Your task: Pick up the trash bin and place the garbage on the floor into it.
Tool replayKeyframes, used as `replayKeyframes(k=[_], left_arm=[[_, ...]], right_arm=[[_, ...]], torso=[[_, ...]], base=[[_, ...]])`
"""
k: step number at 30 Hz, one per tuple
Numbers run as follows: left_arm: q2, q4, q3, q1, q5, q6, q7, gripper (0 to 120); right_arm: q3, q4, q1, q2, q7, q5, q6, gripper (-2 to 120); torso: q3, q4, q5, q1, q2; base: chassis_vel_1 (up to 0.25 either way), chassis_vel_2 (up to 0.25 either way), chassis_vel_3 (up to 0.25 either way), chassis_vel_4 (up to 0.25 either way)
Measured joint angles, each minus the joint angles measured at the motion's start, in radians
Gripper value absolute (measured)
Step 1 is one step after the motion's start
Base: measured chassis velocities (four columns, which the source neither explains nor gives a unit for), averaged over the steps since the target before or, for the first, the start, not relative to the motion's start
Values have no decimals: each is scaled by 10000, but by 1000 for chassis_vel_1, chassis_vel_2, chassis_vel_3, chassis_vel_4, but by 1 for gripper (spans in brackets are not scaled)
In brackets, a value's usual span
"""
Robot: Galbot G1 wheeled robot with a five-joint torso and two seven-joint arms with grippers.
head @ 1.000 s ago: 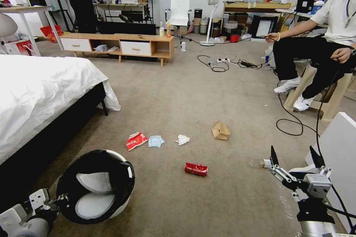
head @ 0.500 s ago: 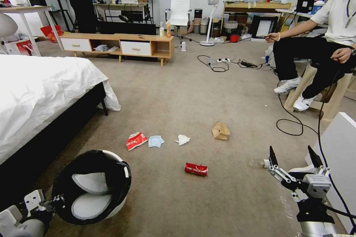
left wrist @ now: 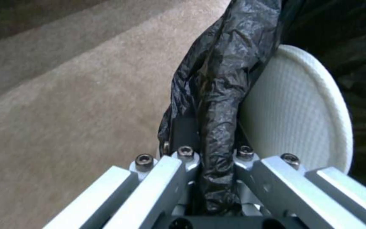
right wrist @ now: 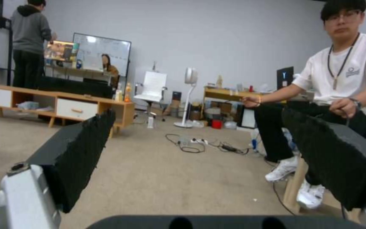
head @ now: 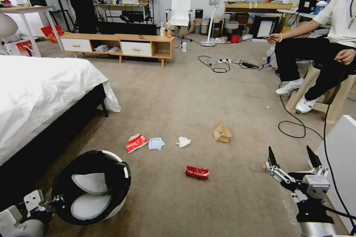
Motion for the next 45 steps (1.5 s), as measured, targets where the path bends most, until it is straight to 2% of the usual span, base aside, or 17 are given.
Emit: replayKeyframes(k=[22, 45], left_arm=[[-66, -15, 33, 0, 98, 0, 43, 2], [-83, 60, 40, -19, 308, -1, 103, 2]], right_arm=[[30, -123, 81, -37, -130, -58, 233, 100], [29, -164, 122, -134, -188, 67, 268, 100]], torso=[[0, 0, 0, 0, -1], [-1, -1, 0, 0, -1]], base=[[-147, 141, 144, -137], [-6, 10, 11, -8]])
